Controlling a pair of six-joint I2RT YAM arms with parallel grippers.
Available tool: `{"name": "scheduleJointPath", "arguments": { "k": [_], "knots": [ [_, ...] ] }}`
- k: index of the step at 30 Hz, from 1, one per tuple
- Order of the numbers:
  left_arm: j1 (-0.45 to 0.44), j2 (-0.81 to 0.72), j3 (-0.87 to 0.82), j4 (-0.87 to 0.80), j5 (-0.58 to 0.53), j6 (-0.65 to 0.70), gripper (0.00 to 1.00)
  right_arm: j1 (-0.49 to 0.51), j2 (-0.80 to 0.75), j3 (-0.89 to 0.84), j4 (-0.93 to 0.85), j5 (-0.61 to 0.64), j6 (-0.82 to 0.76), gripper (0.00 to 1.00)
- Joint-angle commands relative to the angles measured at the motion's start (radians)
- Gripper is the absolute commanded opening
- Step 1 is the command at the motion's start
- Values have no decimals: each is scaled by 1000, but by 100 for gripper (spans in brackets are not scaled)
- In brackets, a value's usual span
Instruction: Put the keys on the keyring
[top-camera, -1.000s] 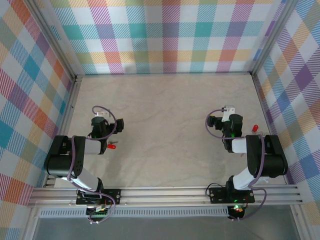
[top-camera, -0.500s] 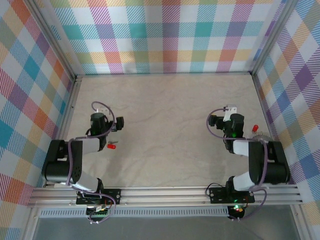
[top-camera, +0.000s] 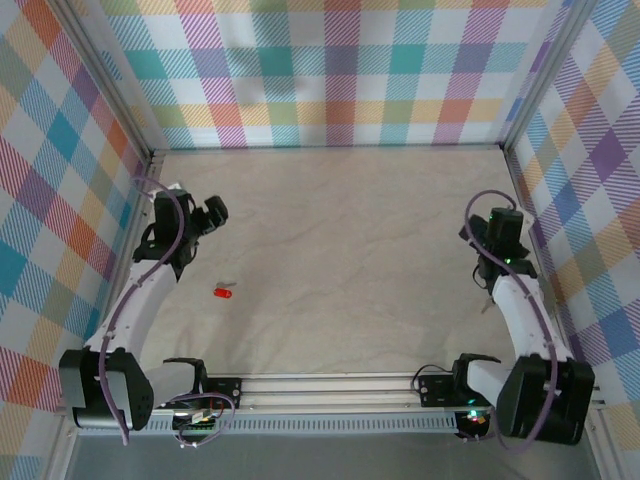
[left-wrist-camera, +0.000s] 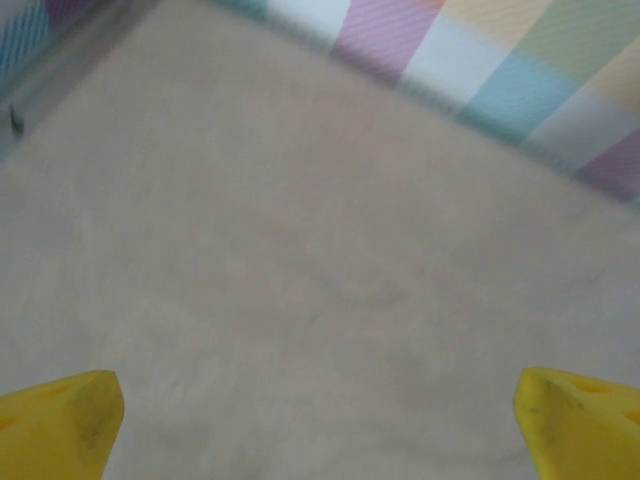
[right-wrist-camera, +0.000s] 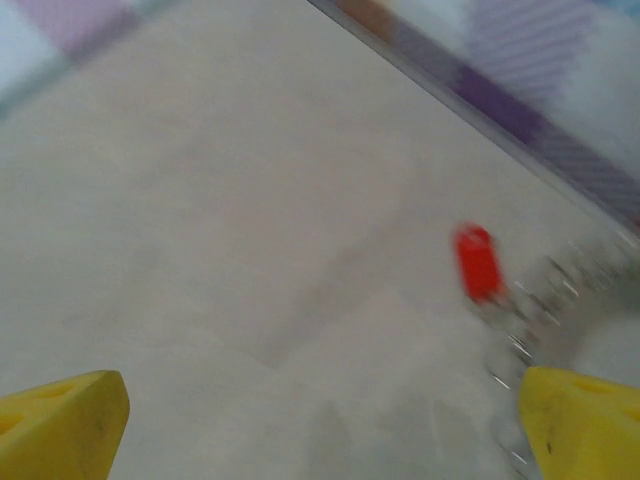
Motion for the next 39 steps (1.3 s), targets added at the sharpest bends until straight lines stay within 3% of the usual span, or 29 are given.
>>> {"name": "scheduleJointPath", "arguments": {
  "k": [1, 10, 24, 29, 39],
  "knots": [
    [-24, 40, -11, -138, 65, 0, 100, -67, 99, 78, -203, -13, 160, 100],
    [-102, 115, 42, -135, 223, 89, 100, -188, 332, 153, -165, -161, 169, 100],
    [-178, 142, 42, -161, 167, 117, 100, -232, 495, 139, -114, -317, 53, 100],
    [-180, 152, 53, -178, 136, 94, 100, -231, 480, 154, -140, -350, 15, 100],
    [-182, 138, 51, -186, 114, 95, 100, -208, 475, 163, -169, -635, 51, 100]
  ]
}}
